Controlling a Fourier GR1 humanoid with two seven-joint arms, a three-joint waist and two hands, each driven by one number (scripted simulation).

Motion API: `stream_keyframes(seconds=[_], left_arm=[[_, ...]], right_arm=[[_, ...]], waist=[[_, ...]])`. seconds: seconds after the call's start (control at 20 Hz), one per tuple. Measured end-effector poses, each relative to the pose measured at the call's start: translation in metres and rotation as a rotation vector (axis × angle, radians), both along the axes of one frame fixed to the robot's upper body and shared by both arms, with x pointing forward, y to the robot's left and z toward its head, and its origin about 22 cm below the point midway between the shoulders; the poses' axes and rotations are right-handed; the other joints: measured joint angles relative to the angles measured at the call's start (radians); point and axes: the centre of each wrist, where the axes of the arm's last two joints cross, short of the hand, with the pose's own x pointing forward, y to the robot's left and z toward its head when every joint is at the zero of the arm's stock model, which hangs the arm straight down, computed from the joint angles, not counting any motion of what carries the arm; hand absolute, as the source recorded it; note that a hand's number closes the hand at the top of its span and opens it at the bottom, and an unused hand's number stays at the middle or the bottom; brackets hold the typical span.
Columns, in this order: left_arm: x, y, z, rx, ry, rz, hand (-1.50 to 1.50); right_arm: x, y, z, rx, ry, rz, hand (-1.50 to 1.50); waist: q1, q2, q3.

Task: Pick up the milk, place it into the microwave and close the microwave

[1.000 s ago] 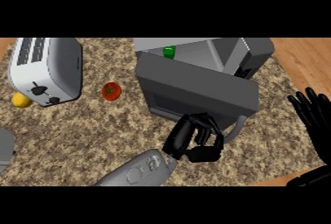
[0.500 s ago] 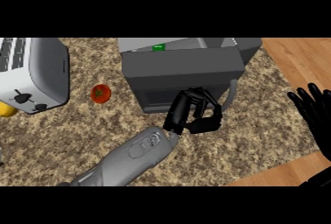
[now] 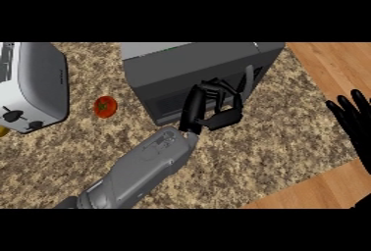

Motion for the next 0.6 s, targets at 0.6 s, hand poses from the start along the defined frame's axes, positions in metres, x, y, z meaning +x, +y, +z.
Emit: stream_keyframes(seconds=[0.6], left_arm=[[0.002, 0.002, -0.004, -0.072, -0.044, 0.020, 1.50]], right_arm=[[0.006, -0.004, 0.026, -0.006, -0.040, 0.032, -1.50]], waist=[[-0.019, 0.005, 0.003]])
